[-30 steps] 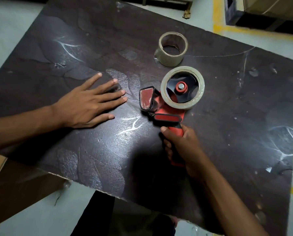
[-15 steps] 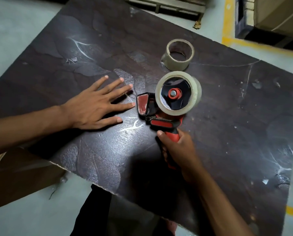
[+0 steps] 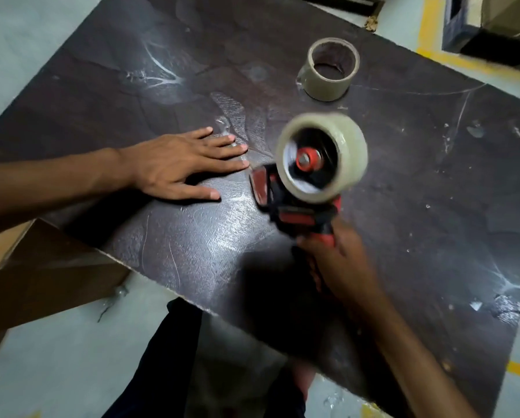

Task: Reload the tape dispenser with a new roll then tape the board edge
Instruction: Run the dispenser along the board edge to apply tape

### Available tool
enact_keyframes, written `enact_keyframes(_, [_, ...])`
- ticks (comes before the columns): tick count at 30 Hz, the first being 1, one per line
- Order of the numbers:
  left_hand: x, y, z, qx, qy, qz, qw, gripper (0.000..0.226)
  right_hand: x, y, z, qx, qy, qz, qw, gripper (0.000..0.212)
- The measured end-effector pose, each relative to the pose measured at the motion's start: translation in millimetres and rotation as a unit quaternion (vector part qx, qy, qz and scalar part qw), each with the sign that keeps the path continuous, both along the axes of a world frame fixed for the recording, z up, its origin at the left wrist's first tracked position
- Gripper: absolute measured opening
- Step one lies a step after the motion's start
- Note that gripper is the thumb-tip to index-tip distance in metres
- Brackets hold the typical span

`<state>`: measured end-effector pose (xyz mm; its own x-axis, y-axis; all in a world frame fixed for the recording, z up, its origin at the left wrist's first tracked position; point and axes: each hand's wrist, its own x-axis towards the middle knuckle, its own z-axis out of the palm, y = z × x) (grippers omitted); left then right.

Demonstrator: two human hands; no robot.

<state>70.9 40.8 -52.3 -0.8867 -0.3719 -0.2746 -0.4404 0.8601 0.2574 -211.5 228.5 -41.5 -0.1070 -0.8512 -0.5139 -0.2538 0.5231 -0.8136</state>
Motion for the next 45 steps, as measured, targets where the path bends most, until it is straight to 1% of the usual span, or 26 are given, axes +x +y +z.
enact_keyframes(2, [-0.3, 2.2, 1.8, -0.004, -0.006, 0.005, 1.0, 0.076, -7.1, 27.2, 8.4, 0.023, 0.005, -0.008, 1.0, 0.009])
enact_keyframes(4, [-1.9, 3.5, 5.3, -0.004, -0.015, 0.004, 1.0, 0.077, -7.6, 41.2, 11.7, 0.022, 0.013, -0.004, 1.0, 0.019])
enact_keyframes(7, [-8.0, 9.5, 8.5, -0.032, -0.05, -0.017, 0.998, 0.077, -7.7, 40.3, 11.8, 0.003, 0.076, 0.049, 0.996, 0.017])
enact_keyframes(9, [-8.2, 13.0, 12.0, -0.044, -0.066, -0.023, 0.997, 0.074, -7.3, 40.2, 16.2, 0.006, 0.099, 0.089, 0.991, 0.023])
enact_keyframes(11, [-8.8, 19.9, 15.0, -0.065, -0.061, -0.016, 0.996, 0.072, -7.2, 41.4, 23.4, 0.015, 0.096, 0.11, 0.989, 0.022])
enact_keyframes(14, [-17.2, 33.0, 16.7, -0.124, -0.024, -0.018, 0.992, 0.071, -7.2, 33.9, 28.7, 0.016, 0.095, 0.104, 0.99, 0.022])
enact_keyframes(15, [-21.3, 36.3, 16.5, -0.121, -0.016, -0.021, 0.992, 0.072, -7.9, 31.5, 27.9, 0.011, 0.099, 0.102, 0.99, 0.02])
enact_keyframes(17, [-24.4, 41.9, 17.4, -0.066, -0.001, -0.013, 0.998, 0.074, -8.0, 29.9, 24.7, -0.008, 0.112, 0.109, 0.988, 0.014])
enact_keyframes(18, [-23.8, 45.5, 16.8, -0.044, 0.003, -0.013, 0.999, 0.074, -7.6, 30.2, 22.6, -0.02, 0.126, 0.117, 0.985, 0.015])
enact_keyframes(19, [-23.4, 48.9, 14.9, -0.039, 0.003, -0.019, 0.999, 0.074, -6.5, 30.6, 21.3, -0.029, 0.137, 0.121, 0.983, 0.016])
enact_keyframes(21, [-22.6, 53.7, 11.5, -0.058, -0.01, -0.033, 0.998, 0.073, -2.7, 32.1, 18.9, -0.031, 0.152, 0.124, 0.98, 0.014])
enact_keyframes(24, [-30.8, 67.6, 11.6, -0.068, -0.049, -0.041, 0.996, 0.075, -2.9, 45.9, 20.9, -0.023, 0.174, 0.124, 0.977, 0.022])
enact_keyframes(27, [-45.5, 84.9, 7.0, -0.084, -0.076, -0.044, 0.993, 0.078, -13.5, 78.7, 27.5, -0.023, 0.207, 0.143, 0.968, 0.021])
enact_keyframes(30, [-49.1, 114.7, 4.4, -0.09, -0.098, -0.004, 0.991, 0.088, -27.1, 119.2, 29.5, -0.016, 0.2, 0.148, 0.968, 0.019])
enact_keyframes(36, [-74.8, 201.2, 4.7, -0.094, -0.099, -0.014, 0.991, 0.08, -57.6, 195.9, 40.1, 0.024, 0.163, 0.147, 0.975, 0.015])
enact_keyframes(41, [-95.2, 251.4, 4.4, -0.073, -0.063, -0.03, 0.995, 0.071, -80.6, 248.2, 47.9, 0.043, 0.153, 0.129, 0.979, 0.02])
enact_keyframes(43, [-104.0, 266.9, 3.1, -0.055, -0.061, -0.028, 0.996, 0.071, -88.8, 269.9, 50.5, 0.059, 0.152, 0.122, 0.979, 0.025])
enact_keyframes(45, [-114.3, 279.7, 0.8, -0.044, -0.062, -0.034, 0.997, 0.071, -96.0, 289.1, 50.3, 0.085, 0.148, 0.095, 0.981, 0.029])
